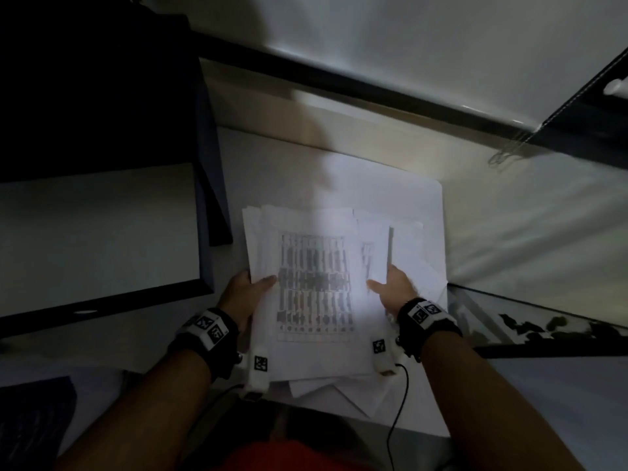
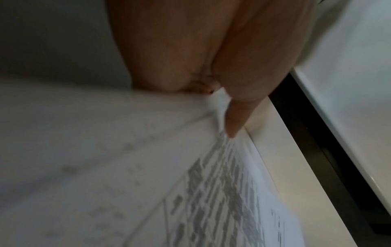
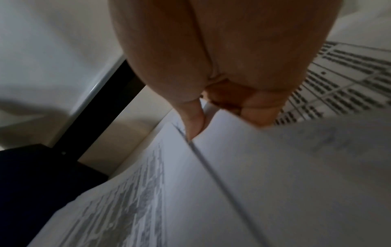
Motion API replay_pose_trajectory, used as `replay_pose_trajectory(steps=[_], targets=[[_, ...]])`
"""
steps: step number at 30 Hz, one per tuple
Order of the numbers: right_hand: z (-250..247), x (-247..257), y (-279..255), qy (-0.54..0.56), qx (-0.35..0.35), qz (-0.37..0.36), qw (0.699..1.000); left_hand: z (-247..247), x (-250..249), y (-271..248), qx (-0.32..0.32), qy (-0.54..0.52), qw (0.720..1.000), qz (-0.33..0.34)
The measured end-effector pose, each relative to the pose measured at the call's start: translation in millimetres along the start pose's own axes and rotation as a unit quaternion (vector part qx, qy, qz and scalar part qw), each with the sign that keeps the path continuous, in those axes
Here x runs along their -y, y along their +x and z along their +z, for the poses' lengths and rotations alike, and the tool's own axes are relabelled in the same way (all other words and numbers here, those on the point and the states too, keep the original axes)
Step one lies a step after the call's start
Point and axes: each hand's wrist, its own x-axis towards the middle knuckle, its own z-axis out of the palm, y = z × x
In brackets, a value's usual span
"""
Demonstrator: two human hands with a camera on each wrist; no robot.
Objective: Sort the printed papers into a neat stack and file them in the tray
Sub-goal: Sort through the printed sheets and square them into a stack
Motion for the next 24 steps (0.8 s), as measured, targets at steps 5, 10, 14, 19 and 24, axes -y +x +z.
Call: replay_pose_trajectory(steps=[5,10,14,19,24], targets=[[9,-4,-3,0.054,-0.075,0.034,0.995,-1,23,28,-0.039,0.096,0.993,0.060],[26,2,-23,-0.066,-0.100,0.015,0.993,9,10,10,-0.070,0.119,0.987,0.085],[13,-13,-27,-0.097,-0.191,0.121,0.969,9,0,-3,-0.093,0.091,0.981,0.143],[-9,-37,-35,-0.104,-0.182,0.303,0.930,-13,2,-10,-0.101,0.046,0.981,0.161],[-4,-38,-25,0.009,-0.215,0.239,0.947,-36,18,-4,-0.113,0.039,0.984,0.130]])
